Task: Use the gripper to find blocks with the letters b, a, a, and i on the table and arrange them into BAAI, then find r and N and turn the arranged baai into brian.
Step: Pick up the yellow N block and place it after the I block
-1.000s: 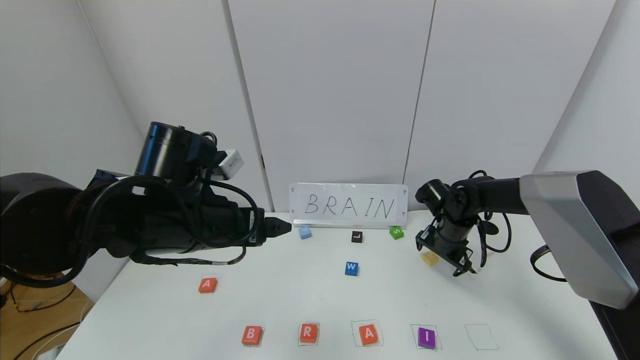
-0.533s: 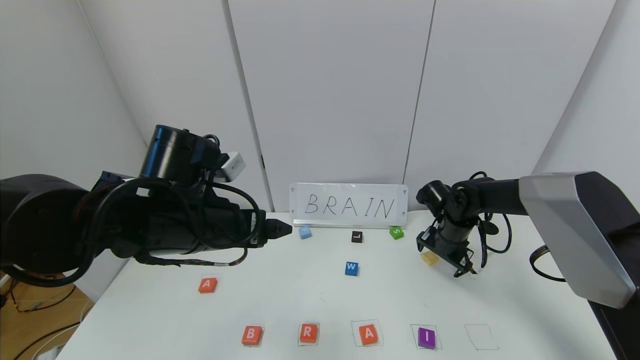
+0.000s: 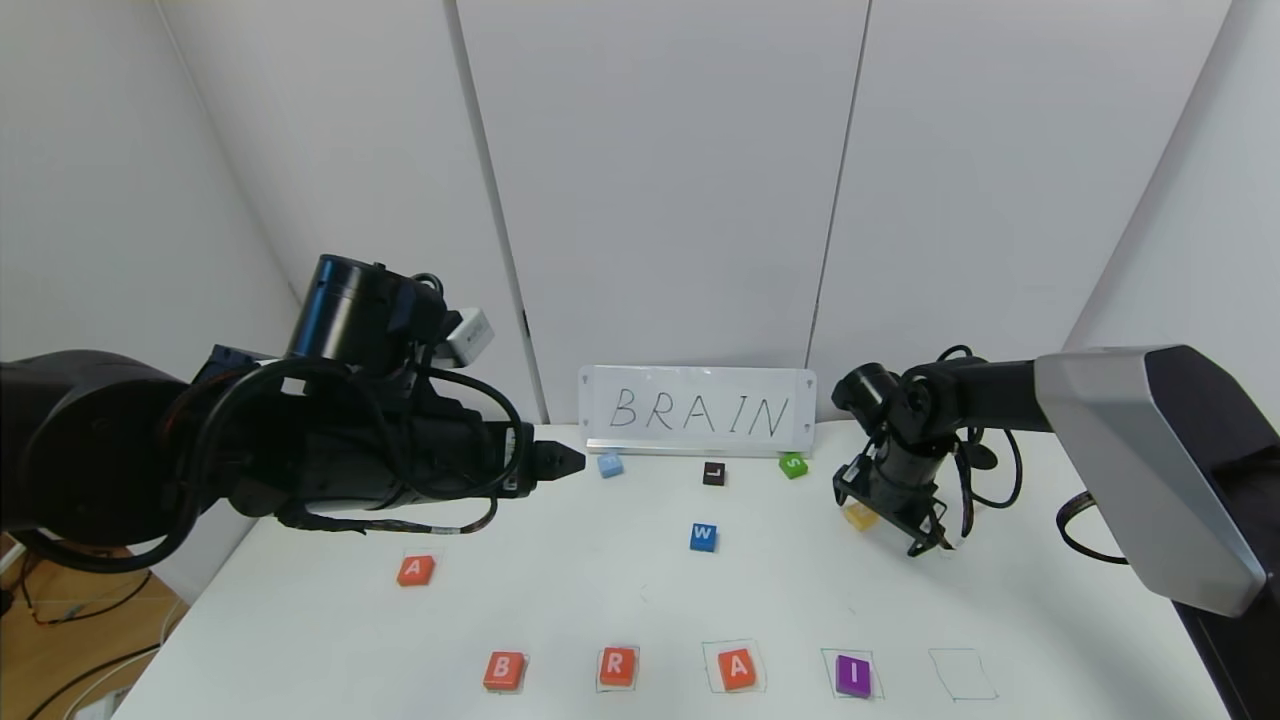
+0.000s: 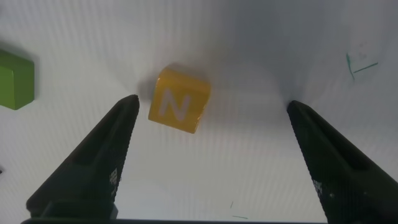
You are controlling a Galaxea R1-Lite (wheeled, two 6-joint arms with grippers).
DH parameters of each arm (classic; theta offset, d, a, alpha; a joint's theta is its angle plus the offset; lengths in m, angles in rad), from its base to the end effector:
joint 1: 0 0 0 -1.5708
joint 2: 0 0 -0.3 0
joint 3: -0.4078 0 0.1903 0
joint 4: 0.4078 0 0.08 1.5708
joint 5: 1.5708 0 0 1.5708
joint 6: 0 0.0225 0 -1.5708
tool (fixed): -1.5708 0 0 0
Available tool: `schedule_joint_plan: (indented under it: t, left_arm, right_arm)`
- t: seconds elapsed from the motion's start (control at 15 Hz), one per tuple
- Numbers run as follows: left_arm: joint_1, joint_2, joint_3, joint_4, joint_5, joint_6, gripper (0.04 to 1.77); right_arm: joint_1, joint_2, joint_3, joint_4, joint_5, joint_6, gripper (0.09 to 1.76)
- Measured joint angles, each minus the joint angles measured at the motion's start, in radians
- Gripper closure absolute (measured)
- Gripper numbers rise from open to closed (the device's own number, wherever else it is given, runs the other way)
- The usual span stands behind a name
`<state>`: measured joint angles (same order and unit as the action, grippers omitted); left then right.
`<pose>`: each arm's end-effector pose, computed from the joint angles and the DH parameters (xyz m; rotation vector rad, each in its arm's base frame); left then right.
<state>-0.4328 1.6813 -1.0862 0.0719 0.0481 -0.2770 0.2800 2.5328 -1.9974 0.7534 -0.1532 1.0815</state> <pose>0.2733 -0.1251 0.1993 -0.1041 0.6961 -0.2766 0.4462 0.1247 0.0491 0.6556 1.1559 -0.5650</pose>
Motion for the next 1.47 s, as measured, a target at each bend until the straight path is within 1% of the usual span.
schedule_joint_plan:
  t: [0.2,0.47,0.87,0.93,1.07,1.13,1.33,1.4,1.47]
  left_arm:
    - [0.000,0.000,0.000,0.000,0.000,0.000,0.09]
    - [0.000,0.005,0.001,0.000,-0.001,0.000,0.09]
    - [0.000,0.013,0.003,0.000,-0.001,0.005,0.09]
    - [0.000,0.014,0.003,0.000,-0.001,0.005,0.09]
    - [0.000,0.014,0.003,-0.002,-0.001,0.004,0.09]
    - [0.000,0.014,0.003,-0.002,-0.001,0.004,0.09]
    - [0.000,0.014,0.003,-0.001,-0.001,0.004,0.09]
    - [0.000,0.014,0.003,-0.002,-0.001,0.004,0.09]
    - [0.000,0.014,0.003,-0.001,-0.001,0.004,0.09]
  right_arm:
    - [0.000,0.001,0.001,0.002,-0.001,0.000,0.14]
    - [0.000,0.007,0.001,0.001,-0.027,0.002,0.14]
    - [0.000,0.008,0.001,0.002,-0.027,0.003,0.14]
    - [0.000,0.008,0.002,0.003,-0.027,0.002,0.26]
    - [0.001,0.008,0.002,0.003,-0.028,0.000,0.60]
    - [0.002,0.008,0.002,0.003,-0.028,0.000,0.73]
    - [0.003,0.009,0.002,0.003,-0.028,0.000,1.05]
    - [0.003,0.009,0.002,0.003,-0.028,0.000,1.26]
    - [0.003,0.009,0.002,0.002,-0.028,0.000,1.31]
